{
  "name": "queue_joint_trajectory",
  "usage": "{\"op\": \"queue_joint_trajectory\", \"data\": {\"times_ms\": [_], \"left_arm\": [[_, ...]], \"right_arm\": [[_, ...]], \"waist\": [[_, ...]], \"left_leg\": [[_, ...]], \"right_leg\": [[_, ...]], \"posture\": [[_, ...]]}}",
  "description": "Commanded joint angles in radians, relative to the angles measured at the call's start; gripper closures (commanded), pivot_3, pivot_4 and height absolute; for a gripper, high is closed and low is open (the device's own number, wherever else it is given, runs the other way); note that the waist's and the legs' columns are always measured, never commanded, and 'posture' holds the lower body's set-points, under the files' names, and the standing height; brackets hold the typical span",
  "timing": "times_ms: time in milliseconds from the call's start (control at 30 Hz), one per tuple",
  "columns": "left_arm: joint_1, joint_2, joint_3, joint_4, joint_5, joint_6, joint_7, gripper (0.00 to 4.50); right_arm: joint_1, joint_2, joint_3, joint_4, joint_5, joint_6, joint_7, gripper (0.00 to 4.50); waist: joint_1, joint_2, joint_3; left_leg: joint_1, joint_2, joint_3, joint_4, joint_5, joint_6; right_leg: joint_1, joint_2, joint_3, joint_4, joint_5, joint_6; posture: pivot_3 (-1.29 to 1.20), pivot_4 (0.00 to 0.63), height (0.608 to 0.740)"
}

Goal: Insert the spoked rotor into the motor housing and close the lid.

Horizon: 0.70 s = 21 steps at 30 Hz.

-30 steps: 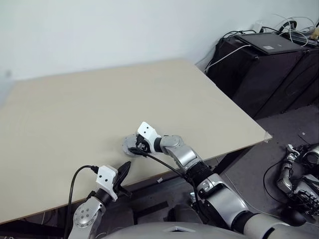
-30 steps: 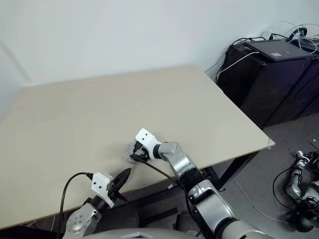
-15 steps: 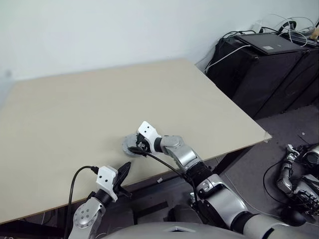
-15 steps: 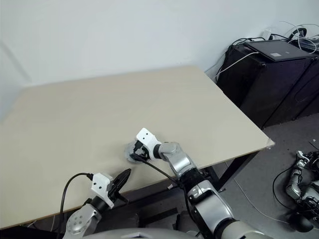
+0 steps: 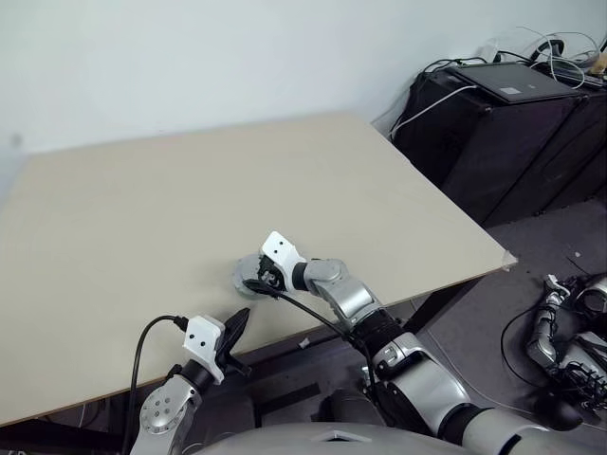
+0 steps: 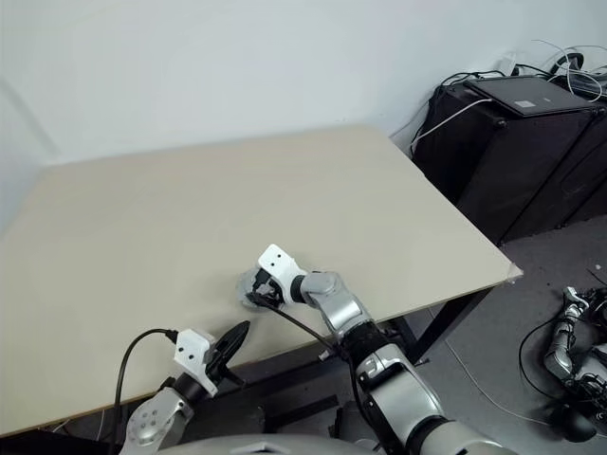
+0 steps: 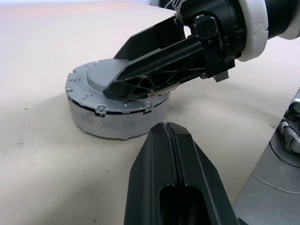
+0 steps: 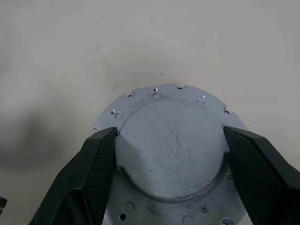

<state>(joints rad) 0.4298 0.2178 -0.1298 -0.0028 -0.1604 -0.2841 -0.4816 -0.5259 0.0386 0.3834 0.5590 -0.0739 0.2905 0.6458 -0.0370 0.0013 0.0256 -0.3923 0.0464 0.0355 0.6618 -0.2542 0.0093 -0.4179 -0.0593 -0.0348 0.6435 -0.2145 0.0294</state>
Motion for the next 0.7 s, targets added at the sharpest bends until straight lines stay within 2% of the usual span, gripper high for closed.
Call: {"op": "queue_joint_trajectory", "data": {"times_ms": [33, 467, 700], "left_arm": [[-0.005, -0.006, -0.005, -0.03, -0.005, -0.004, -0.002, 4.5], [-0.005, -0.008, -0.007, -0.032, -0.003, -0.005, -0.002, 4.5], [-0.006, -0.009, -0.007, -0.034, -0.003, 0.0, 0.0, 4.5]], "right_arm": [[-0.02, 0.008, -0.011, 0.003, -0.004, -0.029, -0.023, 1.25], [-0.039, -0.009, 0.031, 0.024, -0.039, 0.042, 0.017, 1.25], [-0.048, -0.001, 0.016, 0.036, -0.037, 0.099, -0.019, 1.25]], "waist": [[0.0, 0.0, 0.0], [0.0, 0.0, 0.0], [0.0, 0.002, -0.002]], "left_leg": [[0.0, 0.0, 0.0, 0.0, 0.0, 0.0], [0.0, 0.0, 0.0, 0.0, 0.0, 0.0], [0.001, 0.0, 0.0, 0.0, 0.0, 0.0]], "right_leg": [[0.0, 0.0, 0.0, 0.0, 0.0, 0.0], [0.0, 0.0, 0.0, 0.0, 0.0, 0.0], [0.001, 0.0, 0.0, 0.0, 0.0, 0.0]], "posture": [[0.0, 0.0, 0.74], [0.0, 0.0, 0.74], [0.0, 0.0, 0.74]]}}
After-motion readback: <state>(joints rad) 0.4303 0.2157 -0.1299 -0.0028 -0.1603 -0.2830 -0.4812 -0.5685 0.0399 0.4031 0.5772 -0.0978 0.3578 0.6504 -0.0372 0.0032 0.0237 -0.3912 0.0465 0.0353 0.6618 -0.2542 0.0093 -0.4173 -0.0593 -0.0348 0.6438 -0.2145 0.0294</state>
